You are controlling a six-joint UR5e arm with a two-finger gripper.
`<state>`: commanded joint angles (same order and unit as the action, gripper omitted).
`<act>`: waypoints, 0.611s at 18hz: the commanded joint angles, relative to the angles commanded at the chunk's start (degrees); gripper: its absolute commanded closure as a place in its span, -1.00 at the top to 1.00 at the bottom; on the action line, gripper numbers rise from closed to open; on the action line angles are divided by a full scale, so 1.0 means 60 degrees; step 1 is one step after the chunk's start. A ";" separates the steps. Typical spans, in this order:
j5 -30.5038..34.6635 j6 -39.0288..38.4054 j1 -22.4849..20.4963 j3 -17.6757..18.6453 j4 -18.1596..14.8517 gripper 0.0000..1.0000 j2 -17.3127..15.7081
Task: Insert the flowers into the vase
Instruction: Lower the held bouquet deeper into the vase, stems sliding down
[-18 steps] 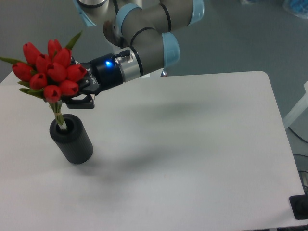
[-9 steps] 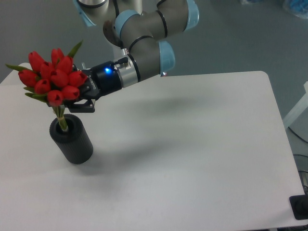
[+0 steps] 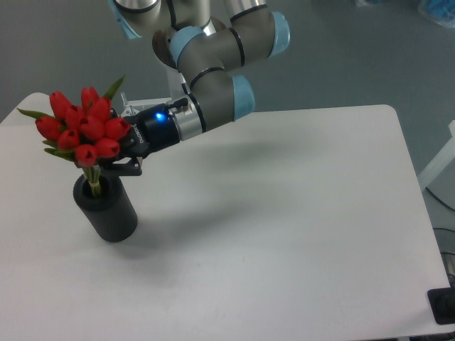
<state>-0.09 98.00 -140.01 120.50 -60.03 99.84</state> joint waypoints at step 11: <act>0.0044 0.0469 0.0219 0.0161 0.0000 -0.89 0.0396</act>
<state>0.18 100.81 -138.69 121.46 -60.03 102.21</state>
